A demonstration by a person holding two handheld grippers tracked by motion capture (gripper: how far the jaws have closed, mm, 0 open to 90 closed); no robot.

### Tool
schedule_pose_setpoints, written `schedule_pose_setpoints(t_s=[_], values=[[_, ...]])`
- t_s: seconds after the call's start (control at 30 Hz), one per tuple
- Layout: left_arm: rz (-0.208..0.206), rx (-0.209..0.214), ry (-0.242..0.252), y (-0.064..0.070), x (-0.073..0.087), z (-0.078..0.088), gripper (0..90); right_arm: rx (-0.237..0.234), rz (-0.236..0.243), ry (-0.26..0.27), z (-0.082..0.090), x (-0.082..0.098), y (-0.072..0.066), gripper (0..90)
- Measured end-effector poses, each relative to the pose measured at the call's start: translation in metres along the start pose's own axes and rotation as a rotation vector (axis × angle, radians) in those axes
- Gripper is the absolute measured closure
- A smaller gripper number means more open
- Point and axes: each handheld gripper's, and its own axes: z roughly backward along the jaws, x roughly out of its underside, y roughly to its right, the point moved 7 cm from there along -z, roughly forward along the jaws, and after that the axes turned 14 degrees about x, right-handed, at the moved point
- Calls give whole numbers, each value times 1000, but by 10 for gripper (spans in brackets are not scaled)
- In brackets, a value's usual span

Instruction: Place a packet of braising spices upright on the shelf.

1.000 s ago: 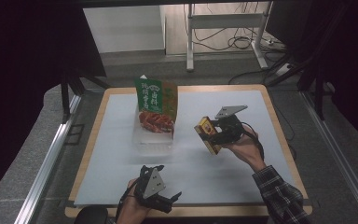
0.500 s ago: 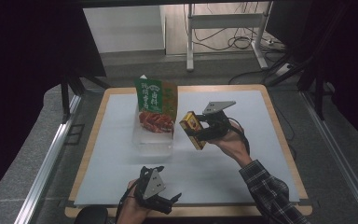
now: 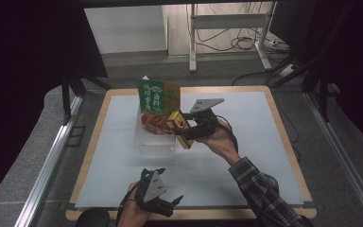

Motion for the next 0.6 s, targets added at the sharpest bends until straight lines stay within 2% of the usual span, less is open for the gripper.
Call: schedule_pose_setpoints(t_s=[0.6], values=[[-4,2,1,1,0,-1,0,-32,-8,50,-19,-23,-13,322]])
